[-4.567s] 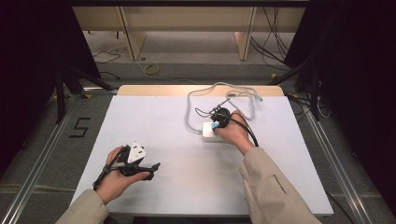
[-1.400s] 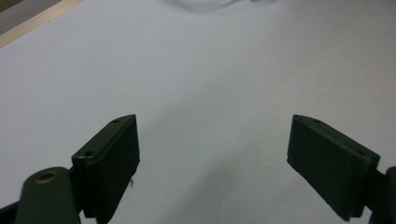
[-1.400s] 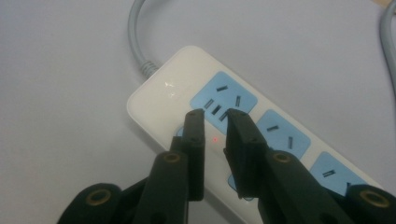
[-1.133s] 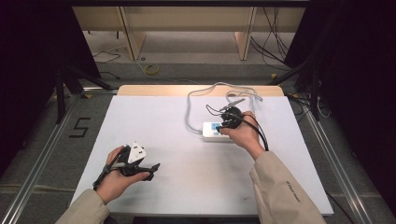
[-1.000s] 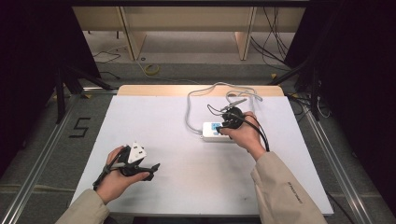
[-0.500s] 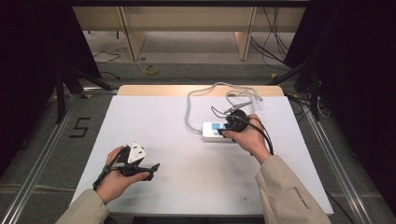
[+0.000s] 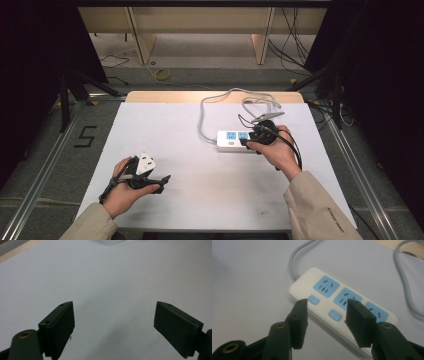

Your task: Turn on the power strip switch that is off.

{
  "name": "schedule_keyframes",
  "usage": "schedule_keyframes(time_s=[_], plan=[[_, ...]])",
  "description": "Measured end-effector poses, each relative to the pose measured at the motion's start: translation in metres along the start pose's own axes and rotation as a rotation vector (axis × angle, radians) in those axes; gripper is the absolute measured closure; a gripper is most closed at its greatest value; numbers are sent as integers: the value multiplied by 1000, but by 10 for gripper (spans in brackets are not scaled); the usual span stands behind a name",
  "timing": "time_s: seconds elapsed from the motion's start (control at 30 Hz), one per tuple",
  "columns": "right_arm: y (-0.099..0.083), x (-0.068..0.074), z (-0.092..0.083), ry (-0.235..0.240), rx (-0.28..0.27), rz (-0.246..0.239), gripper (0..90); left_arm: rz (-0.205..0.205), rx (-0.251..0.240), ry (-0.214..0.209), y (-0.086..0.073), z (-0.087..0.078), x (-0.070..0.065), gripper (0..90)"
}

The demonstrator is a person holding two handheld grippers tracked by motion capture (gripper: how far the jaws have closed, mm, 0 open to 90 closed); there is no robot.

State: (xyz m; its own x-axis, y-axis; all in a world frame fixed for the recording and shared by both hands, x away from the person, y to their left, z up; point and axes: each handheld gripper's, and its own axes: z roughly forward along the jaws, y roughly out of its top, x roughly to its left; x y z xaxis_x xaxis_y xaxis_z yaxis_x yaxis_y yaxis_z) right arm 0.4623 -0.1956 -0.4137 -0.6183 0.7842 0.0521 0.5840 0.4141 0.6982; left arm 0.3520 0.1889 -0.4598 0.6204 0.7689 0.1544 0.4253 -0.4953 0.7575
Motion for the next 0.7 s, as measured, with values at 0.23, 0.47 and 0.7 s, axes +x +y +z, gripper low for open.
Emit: schedule_keyframes(time_s=[0.23, 0.47, 0.7], plan=[[-10, -2, -12, 9, -11, -19, 489, -1, 3, 1, 0, 0, 1, 167], [-20, -7, -27, 19, -41, -20, 471, -4, 7, 0, -1, 1, 0, 167], [-31, -11, -39, 17, -64, -3, 428, -4, 17, -2, -1, 1, 1, 167]])
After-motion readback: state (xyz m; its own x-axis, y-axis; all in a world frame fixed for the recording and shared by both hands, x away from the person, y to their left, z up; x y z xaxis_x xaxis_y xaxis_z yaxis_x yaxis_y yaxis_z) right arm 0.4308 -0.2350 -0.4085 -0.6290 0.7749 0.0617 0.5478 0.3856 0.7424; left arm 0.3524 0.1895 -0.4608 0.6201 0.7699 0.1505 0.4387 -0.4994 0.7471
